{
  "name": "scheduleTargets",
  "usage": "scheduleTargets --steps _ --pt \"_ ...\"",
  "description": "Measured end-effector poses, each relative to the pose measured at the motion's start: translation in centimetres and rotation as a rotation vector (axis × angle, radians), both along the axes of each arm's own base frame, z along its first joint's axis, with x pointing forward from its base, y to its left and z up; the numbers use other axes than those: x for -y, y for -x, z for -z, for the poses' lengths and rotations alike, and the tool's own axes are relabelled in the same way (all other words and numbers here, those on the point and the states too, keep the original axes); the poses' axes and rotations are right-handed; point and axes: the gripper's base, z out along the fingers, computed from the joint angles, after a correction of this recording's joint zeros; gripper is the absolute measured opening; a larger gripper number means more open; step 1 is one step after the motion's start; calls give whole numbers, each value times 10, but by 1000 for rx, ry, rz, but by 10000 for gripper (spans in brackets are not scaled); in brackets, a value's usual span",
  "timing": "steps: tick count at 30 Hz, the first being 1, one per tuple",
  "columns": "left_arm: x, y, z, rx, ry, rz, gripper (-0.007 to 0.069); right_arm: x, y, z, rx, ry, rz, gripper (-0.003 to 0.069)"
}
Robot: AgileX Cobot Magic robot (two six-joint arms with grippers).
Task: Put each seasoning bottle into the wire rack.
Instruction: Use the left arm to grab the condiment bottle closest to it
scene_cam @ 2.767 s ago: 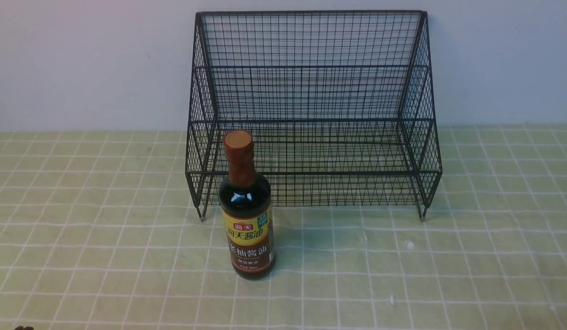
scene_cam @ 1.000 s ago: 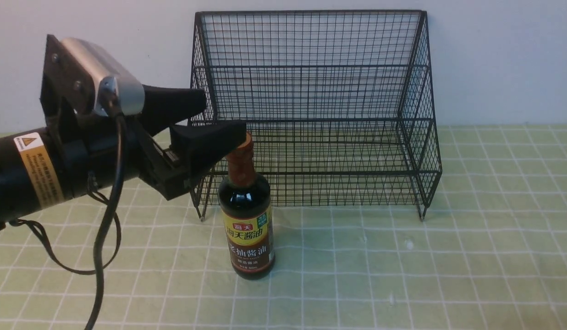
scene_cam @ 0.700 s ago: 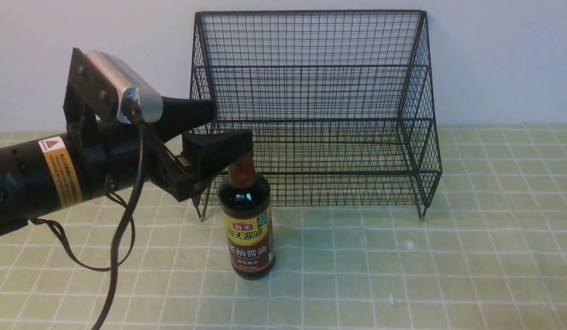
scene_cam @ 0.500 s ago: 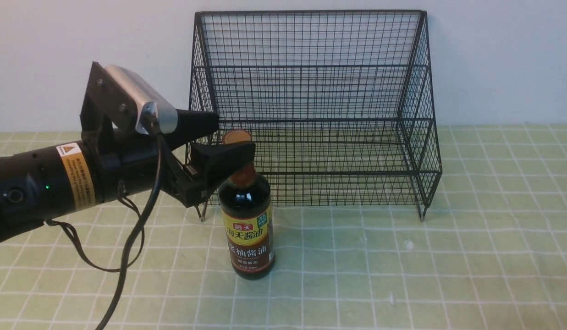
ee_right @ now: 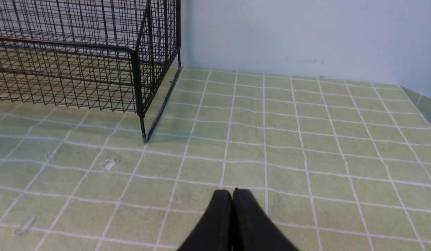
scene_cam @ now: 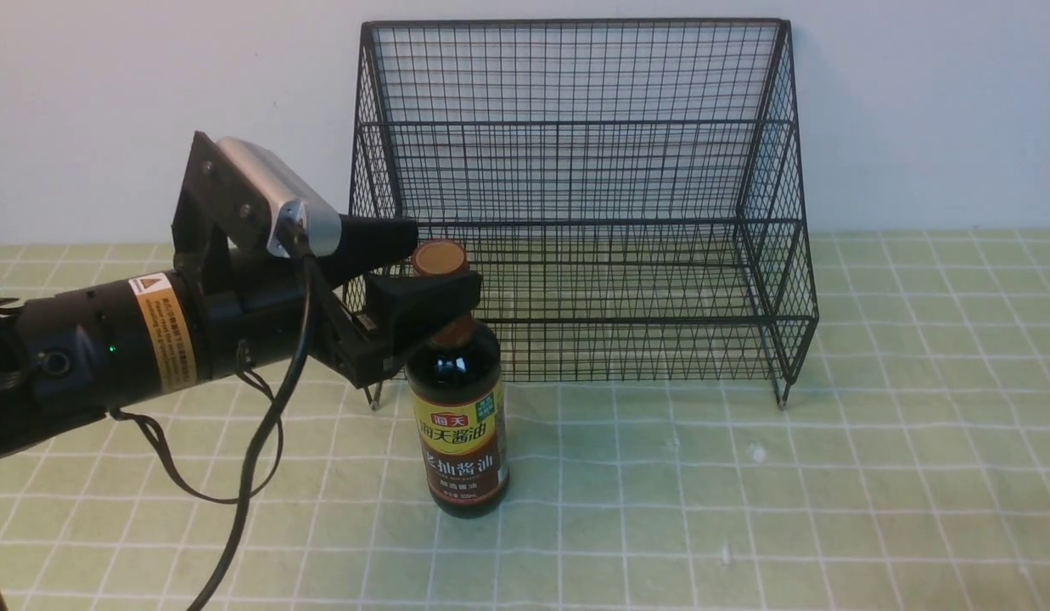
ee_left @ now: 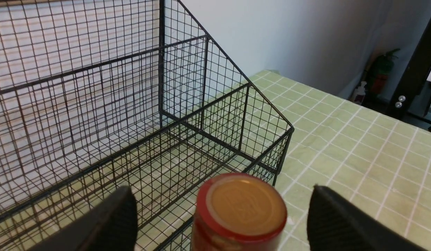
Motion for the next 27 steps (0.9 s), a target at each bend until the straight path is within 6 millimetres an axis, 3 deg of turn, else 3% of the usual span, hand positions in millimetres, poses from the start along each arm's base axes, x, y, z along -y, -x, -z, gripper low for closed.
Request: scheduleTargets --steps 20,25,26,27 --pt "4 -14 27 -71 29 24 582 0 0 0 0 0 0 -15" --pt "5 -16 31 -73 32 39 460 0 0 0 0 0 0 -15" --pt "5 -16 32 -75 33 43 420 0 0 0 0 0 0 -15" --pt "5 -16 34 -80 33 49 311 0 0 0 0 0 0 -15"
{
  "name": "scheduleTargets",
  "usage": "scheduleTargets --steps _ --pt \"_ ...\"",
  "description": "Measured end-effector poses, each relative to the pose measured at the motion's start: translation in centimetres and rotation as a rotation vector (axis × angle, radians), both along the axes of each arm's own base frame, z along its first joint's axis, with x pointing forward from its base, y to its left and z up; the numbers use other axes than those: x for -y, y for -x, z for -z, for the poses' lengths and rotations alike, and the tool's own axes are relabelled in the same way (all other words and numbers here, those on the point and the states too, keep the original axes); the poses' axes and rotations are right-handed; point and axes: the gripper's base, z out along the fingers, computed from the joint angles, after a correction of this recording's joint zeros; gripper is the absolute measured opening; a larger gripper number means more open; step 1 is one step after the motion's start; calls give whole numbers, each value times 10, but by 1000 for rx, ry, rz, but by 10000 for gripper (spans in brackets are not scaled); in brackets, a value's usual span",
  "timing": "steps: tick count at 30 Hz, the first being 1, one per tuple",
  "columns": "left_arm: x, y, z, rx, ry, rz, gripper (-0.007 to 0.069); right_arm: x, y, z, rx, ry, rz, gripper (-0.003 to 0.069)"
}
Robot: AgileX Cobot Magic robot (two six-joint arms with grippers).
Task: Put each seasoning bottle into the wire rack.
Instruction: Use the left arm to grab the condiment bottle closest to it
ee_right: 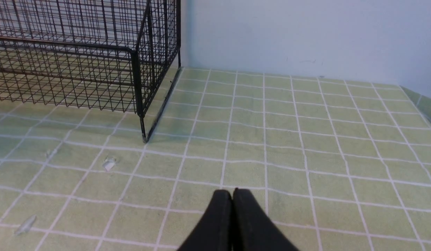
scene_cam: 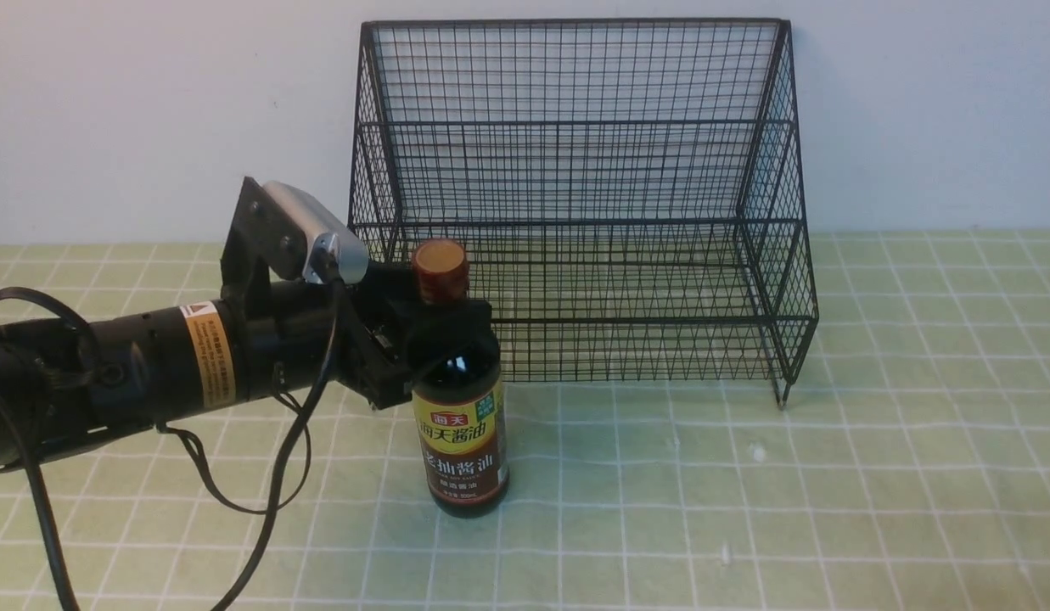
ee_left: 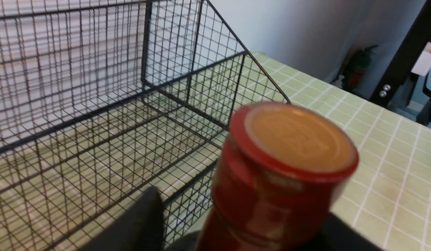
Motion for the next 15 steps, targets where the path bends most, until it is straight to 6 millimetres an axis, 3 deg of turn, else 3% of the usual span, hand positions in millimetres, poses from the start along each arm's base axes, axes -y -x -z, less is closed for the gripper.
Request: scheduleTargets --steps 1,10,13,15 --pt "0 0 0 10 -8 2 272 0 0 0 0 0 0 -15" --pt "-2 0 -9 27 -51 -18 277 0 0 0 0 0 0 -15" --pt "-4 -2 -22 24 -89 -42 276 0 0 0 0 0 0 -15" --pt "-6 -7 -45 41 -109 -76 274 0 0 0 0 0 0 -15"
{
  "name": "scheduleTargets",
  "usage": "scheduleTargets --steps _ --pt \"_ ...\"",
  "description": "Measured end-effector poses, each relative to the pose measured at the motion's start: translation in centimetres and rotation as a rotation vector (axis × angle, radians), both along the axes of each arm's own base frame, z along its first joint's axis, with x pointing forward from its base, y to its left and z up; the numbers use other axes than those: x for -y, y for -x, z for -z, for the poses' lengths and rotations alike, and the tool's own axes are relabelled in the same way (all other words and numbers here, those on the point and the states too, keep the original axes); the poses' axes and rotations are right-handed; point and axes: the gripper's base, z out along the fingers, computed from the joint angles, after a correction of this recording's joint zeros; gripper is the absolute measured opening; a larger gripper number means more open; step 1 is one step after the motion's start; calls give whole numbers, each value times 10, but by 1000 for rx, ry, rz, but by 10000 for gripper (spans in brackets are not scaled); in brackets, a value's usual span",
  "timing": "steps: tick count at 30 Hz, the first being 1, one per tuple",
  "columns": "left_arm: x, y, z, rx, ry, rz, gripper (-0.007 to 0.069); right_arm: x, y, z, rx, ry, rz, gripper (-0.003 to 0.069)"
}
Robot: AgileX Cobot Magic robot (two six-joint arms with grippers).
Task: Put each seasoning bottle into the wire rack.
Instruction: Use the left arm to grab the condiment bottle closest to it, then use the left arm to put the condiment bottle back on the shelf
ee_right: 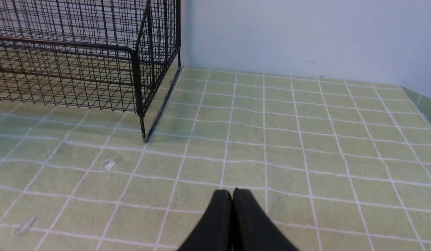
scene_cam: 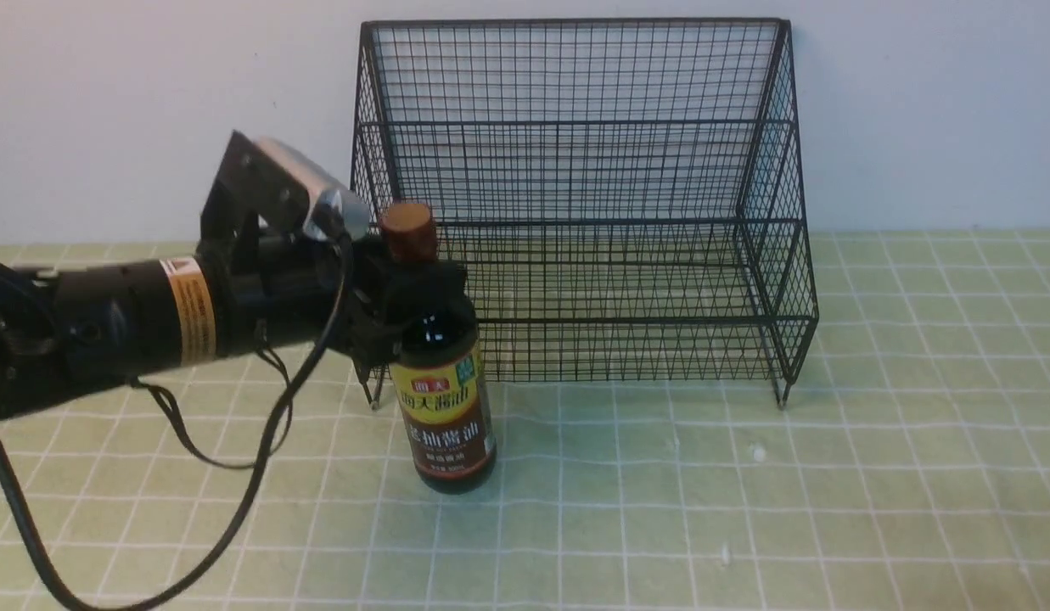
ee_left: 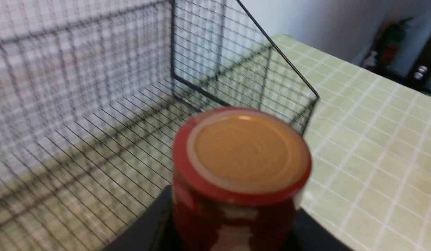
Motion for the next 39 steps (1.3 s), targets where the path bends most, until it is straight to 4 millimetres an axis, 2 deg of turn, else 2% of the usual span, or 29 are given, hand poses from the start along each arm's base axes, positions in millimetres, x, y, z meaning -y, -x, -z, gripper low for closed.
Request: scheduleTargets --steps 4,5,9,10,11,15,17,21,27,34,39 --pt "-1 -6 -39 46 4 -7 274 0 0 0 0 0 0 -15" --pt "0 -8 -55 64 6 -5 274 0 0 0 0 0 0 -15" --pt "0 -14 -91 111 2 2 274 0 0 0 0 0 0 -15" --pt "0 -14 -95 120 -2 2 273 0 0 0 0 0 0 -15" --pt "-1 -17 -109 164 -10 -17 272 0 0 0 0 0 0 -15" --pt "-7 -29 -139 255 -10 -133 269 0 0 0 0 0 0 -15" --pt "-11 -37 -145 285 -17 -194 269 0 0 0 0 0 0 -15" --pt "-15 -60 -145 302 -33 -279 267 0 0 0 0 0 0 -15" --pt "-9 -106 -112 233 -37 -272 266 0 0 0 0 0 0 -15" --pt "-2 -126 -108 243 -25 -239 266 0 0 0 0 0 0 -15" --pt "-2 -129 -110 261 -32 -243 266 0 0 0 0 0 0 -15"
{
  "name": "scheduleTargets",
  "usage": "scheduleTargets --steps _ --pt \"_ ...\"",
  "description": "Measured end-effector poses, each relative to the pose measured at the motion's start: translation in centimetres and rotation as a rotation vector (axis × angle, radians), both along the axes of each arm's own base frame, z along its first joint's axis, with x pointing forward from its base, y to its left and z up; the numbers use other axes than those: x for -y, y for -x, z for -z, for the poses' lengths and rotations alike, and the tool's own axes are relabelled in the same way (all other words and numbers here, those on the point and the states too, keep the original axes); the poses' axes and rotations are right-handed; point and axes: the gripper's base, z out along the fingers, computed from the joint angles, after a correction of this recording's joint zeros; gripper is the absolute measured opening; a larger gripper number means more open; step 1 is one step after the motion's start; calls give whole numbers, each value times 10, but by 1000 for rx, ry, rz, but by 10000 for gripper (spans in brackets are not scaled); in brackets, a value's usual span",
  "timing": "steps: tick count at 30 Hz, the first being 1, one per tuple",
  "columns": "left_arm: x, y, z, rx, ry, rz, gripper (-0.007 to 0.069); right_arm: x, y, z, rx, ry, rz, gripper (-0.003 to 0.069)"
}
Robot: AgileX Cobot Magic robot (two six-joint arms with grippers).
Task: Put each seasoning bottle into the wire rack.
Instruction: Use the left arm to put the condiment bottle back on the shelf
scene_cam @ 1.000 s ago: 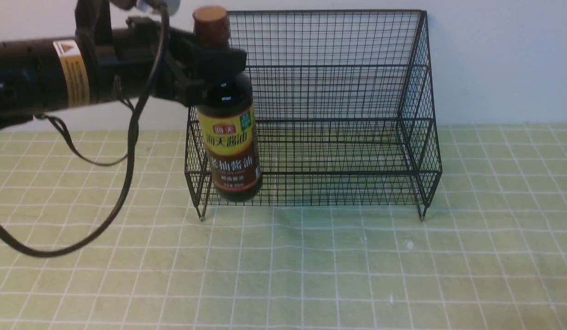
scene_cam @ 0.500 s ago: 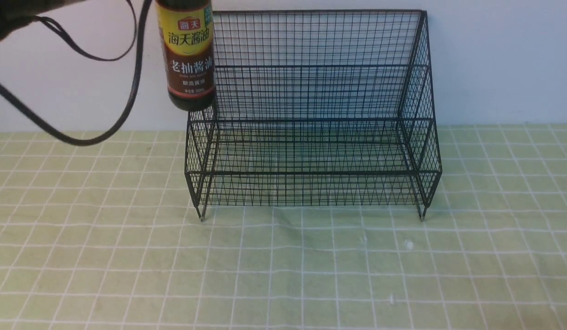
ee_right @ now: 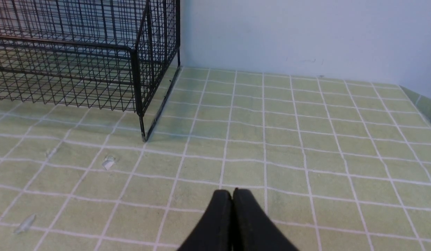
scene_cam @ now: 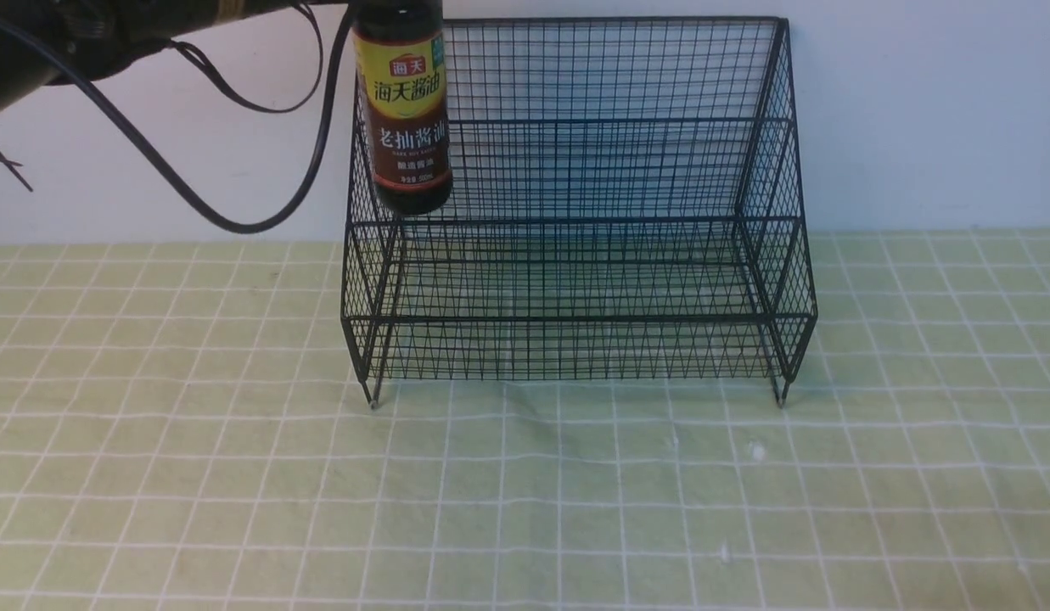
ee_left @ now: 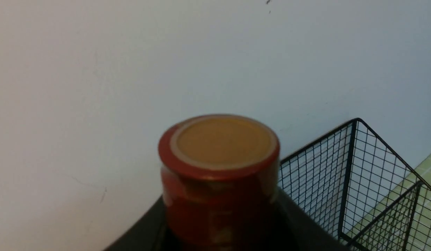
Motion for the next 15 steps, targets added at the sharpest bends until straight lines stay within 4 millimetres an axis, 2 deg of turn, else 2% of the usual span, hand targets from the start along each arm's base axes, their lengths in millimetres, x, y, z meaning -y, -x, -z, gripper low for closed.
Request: scheduleTargets --steps 4,7,15 --pt "0 -1 -1 8 -4 4 266 0 0 0 0 0 0 -15" --pt "2 -5 6 -7 -5 17 266 0 0 0 0 0 0 -15" --pt "10 -12 37 -85 -69 123 265 0 0 0 0 0 0 -15"
